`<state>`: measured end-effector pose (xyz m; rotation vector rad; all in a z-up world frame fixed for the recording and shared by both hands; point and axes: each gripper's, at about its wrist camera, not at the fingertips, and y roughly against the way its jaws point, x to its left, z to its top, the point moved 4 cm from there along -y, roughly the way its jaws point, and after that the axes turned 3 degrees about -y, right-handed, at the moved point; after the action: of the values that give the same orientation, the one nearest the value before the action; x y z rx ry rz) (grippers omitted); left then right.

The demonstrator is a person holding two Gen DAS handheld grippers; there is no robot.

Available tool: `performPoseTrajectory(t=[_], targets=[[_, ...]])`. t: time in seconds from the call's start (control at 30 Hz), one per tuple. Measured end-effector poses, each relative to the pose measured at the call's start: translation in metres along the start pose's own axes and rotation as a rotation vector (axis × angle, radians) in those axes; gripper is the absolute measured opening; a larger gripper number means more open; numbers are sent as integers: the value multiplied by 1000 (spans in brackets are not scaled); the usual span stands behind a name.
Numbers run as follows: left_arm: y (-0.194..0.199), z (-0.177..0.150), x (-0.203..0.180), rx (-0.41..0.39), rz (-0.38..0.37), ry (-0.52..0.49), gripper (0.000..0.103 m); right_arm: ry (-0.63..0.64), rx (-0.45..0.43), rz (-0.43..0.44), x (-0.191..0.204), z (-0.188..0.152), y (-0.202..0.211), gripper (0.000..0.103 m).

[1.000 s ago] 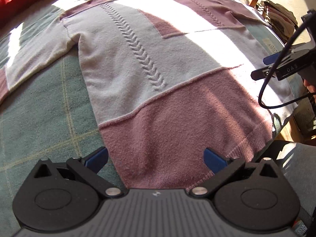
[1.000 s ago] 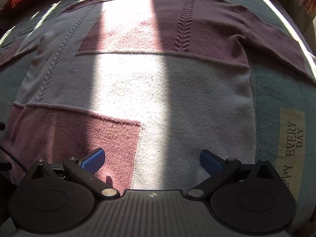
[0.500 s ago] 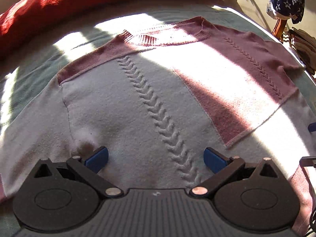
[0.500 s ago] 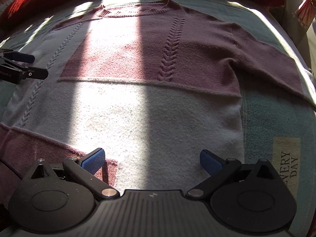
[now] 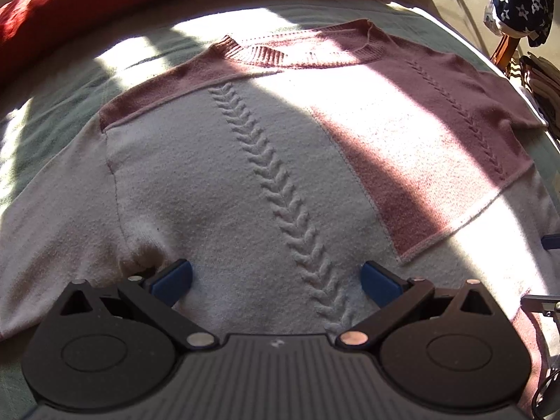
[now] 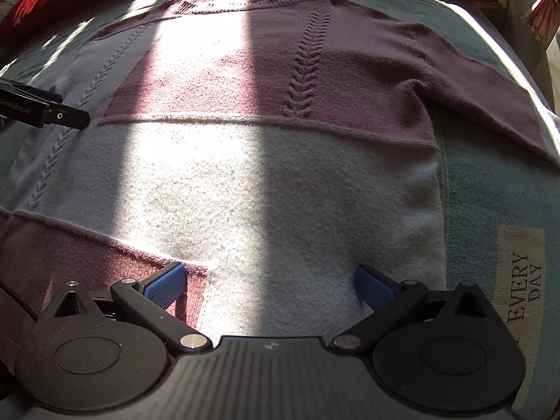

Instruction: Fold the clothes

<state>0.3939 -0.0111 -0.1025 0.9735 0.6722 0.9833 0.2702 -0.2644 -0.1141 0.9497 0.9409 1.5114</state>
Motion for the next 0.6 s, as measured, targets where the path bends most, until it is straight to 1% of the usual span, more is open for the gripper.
performPoseTrajectory(t=[0.23,0.47,0.53,0.6], targets=[[1,-5,-3,-18,8,-4,102,4,-24,-12,2,-3,0,103],[6,-8,-8,-59,36,2,102,6,-54,-17,3,-5,1,103],[13,-8,-10,-70,47,6,102,1,-58,-9,2,-2,5,103],[23,-7,-14,-94,37,30,102,-1,-97,19,-2,3,15,103]])
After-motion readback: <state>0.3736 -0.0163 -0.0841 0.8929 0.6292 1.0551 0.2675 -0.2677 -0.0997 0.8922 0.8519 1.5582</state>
